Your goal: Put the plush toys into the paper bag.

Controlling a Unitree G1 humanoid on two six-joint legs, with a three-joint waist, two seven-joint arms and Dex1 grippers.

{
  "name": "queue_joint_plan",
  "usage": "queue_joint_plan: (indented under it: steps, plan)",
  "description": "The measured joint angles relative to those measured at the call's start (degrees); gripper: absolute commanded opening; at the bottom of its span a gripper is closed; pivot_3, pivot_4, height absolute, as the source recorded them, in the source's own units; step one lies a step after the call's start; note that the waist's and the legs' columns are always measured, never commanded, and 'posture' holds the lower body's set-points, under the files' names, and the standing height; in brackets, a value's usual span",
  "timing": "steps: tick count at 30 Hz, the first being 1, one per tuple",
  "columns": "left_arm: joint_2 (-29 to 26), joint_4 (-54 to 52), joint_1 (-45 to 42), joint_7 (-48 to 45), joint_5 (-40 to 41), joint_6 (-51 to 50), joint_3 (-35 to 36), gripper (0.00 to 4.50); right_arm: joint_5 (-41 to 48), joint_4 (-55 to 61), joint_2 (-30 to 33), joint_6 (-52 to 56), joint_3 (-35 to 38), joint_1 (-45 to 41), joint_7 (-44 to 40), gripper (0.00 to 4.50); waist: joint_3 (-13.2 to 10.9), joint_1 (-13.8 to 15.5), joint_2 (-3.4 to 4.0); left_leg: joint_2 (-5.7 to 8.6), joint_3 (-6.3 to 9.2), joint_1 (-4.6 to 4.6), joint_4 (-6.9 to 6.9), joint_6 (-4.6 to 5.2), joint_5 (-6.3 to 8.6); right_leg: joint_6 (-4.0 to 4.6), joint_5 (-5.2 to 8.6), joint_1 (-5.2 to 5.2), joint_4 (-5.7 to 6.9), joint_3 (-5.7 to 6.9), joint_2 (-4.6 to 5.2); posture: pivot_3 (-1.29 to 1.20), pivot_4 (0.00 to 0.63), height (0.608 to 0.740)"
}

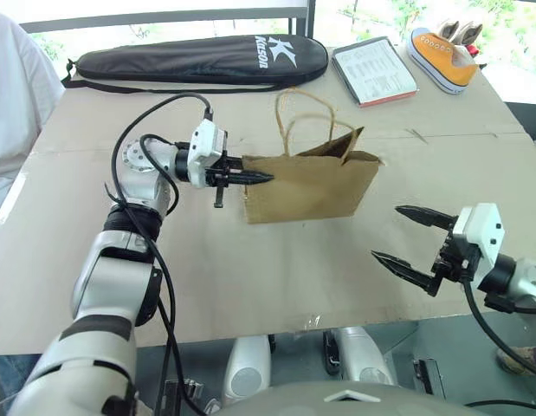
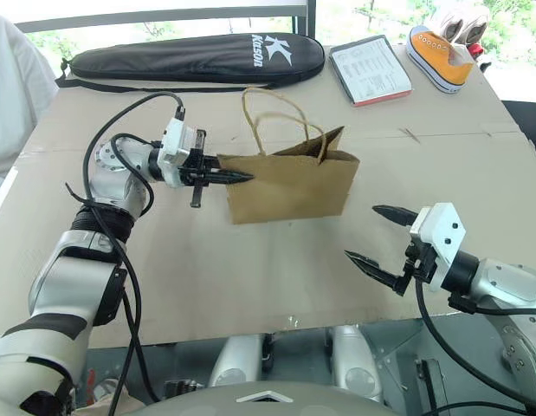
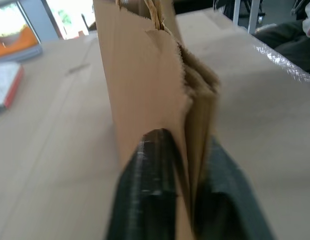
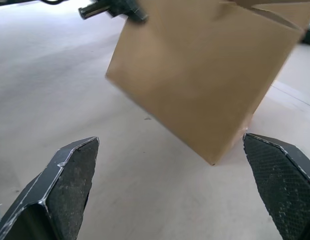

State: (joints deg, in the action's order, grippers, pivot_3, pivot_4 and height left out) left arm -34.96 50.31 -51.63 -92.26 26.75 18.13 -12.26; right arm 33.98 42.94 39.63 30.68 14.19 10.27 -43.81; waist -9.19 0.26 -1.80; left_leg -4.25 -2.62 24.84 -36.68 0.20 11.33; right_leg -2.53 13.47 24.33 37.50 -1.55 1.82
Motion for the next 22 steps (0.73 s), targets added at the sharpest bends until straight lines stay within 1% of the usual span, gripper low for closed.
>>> queue_joint_plan:
  steps: [2, 3, 4, 5, 6, 7, 10, 11, 12, 15, 16, 17, 19, 21, 22]
  plan:
    - [0.16, 1.42, 0.75, 0.00, 0.01, 0.15, 0.78, 2.91, 0.00, -0.05, -0.05, -0.05, -0.47, -0.05, 0.42, 4.50, -0.02, 0.03, -0.03, 0.00, 0.01, 0.00, 0.00, 0.00, 0.00, 0.00, 0.00, 0.00, 0.01, 0.00, 0.00, 0.00, 0.150, 0.740]
    - [0.40, 1.49, 1.02, 0.02, 0.00, 0.15, 1.53, 3.23, 0.00, -0.08, -0.04, -0.10, -0.50, -0.05, 0.41, 4.50, -0.02, 0.05, -0.04, 0.00, 0.01, 0.01, -0.01, 0.00, 0.00, 0.00, 0.00, 0.00, 0.01, 0.01, 0.00, 0.00, 0.150, 0.740]
    - [0.63, 1.13, 1.63, 0.57, -0.05, 0.11, 3.16, 3.75, 0.07, -0.25, -0.04, -0.24, -0.50, -0.07, 0.33, 4.50, -0.03, 0.09, -0.05, 0.00, 0.00, 0.01, -0.03, 0.00, 0.00, 0.03, -0.02, 0.00, 0.01, 0.01, 0.01, 0.00, 0.150, 0.740]
    - [0.42, -0.05, 2.57, 1.77, -0.11, -0.40, 4.41, 4.16, 0.18, -0.53, -0.01, -0.35, -0.48, -0.10, 0.15, 4.50, -0.03, 0.10, -0.06, 0.00, 0.01, 0.01, -0.03, 0.00, 0.00, 0.04, -0.02, -0.01, 0.01, 0.01, 0.01, 0.00, 0.150, 0.740]
    - [0.10, -2.06, 4.02, 3.43, -0.09, -1.23, 5.68, 4.30, 0.40, -0.92, 0.02, -0.63, -0.24, 0.06, -0.29, 4.50, -0.03, 0.11, -0.06, 0.00, -0.01, 0.00, -0.03, 0.00, 0.00, 0.04, -0.03, -0.01, 0.02, -0.01, 0.03, 0.00, 0.150, 0.740]
    - [-1.29, -7.97, 8.00, 6.46, 0.20, -4.15, 7.58, 4.30, 0.60, -1.67, 0.17, -1.33, 0.13, 0.24, -1.20, 4.50, -0.03, -0.28, -0.05, -0.02, -0.04, -0.01, -0.01, 0.00, 0.00, 0.06, -0.06, -0.01, 0.01, -0.05, 0.04, 0.00, 0.150, 0.740]
    - [-4.06, -17.23, 15.54, 11.78, 0.75, -10.65, 10.60, 4.30, 0.53, -3.53, 0.67, -2.53, 1.36, 1.22, -2.51, 4.50, -0.03, -0.94, -0.05, -0.03, -0.03, -0.05, 0.04, 0.00, 0.00, 0.08, -0.10, -0.02, 0.06, -0.03, 0.06, 0.00, 0.150, 0.740]
    - [-5.30, -22.87, 20.01, 15.34, 1.37, -15.31, 12.26, 4.30, 0.43, -4.63, 0.79, -3.19, 2.44, 2.14, -3.16, 4.50, -0.03, -0.97, -0.05, -0.02, 0.00, -0.08, 0.04, 0.00, 0.00, 0.04, -0.11, -0.02, 0.13, -0.01, 0.07, 0.00, 0.150, 0.740]
    - [-7.03, -38.00, 33.11, 22.39, 4.99, -23.39, 18.15, 4.30, 0.55, -5.55, 1.42, -3.57, 3.92, 2.20, -3.60, 4.50, 0.00, -1.46, 0.04, -0.08, -0.13, -0.15, 0.12, -0.01, 0.00, 0.04, -0.02, -0.01, 0.15, -0.06, 0.14, 0.00, 0.150, 0.740]
    - [-8.02, -59.21, 57.60, 31.85, 10.93, -34.73, 27.85, 4.30, 0.20, -8.10, 2.73, -3.40, 9.05, 5.60, -3.53, 4.50, 0.00, -2.56, -0.04, -0.18, -0.08, -0.23, 0.34, -0.02, 0.02, 0.02, -0.07, 0.00, -0.03, -0.18, 0.25, 0.00, 0.150, 0.740]
    - [-7.59, -63.91, 63.34, 34.63, 12.30, -38.00, 29.89, 4.30, 0.16, -8.69, 2.91, -3.24, 10.52, 6.84, -3.61, 4.50, -0.01, -2.38, -0.05, -0.11, -0.14, -0.19, 0.34, -0.02, 0.02, 0.02, -0.04, 0.01, -0.03, -0.10, 0.26, 0.00, 0.150, 0.740]
    - [-7.04, -67.92, 67.01, 37.03, 13.49, -40.37, 31.77, 4.30, 0.24, -8.83, 3.17, -3.08, 11.36, 7.39, -3.92, 4.50, -0.03, -1.77, -0.08, -0.04, -0.09, -0.18, 0.31, -0.02, 0.01, -0.01, 0.03, 0.00, -0.01, 0.03, 0.26, 0.00, 0.150, 0.740]
    - [-5.99, -74.82, 73.13, 40.08, 14.09, -41.77, 35.42, 4.30, 1.08, -8.56, 4.34, -3.07, 12.35, 7.76, -5.20, 4.50, -0.04, -0.66, -0.04, -0.06, -0.09, -0.23, 0.23, -0.04, 0.02, -0.12, 0.13, 0.00, 0.00, 0.13, 0.30, 0.00, 0.150, 0.740]
    - [-4.87, -77.82, 77.51, 40.88, 14.88, -42.59, 37.05, 4.30, 1.61, -9.09, 5.06, -3.08, 14.08, 8.37, -6.30, 4.50, -0.01, -0.05, 0.05, 0.04, -0.13, -0.29, 0.22, -0.33, 0.19, -0.12, 0.13, -0.02, -0.03, 0.12, 0.48, 0.00, 0.150, 0.740]
    - [-4.64, -78.06, 78.01, 40.97, 15.38, -43.11, 37.05, 4.30, 1.63, -9.39, 5.12, -3.08, 14.16, 8.56, -6.49, 4.50, -0.01, 0.16, 0.05, 0.05, -0.13, -0.29, 0.21, -0.34, 0.20, -0.12, 0.13, -0.01, -0.08, 0.13, 0.51, 0.00, 0.150, 0.740]
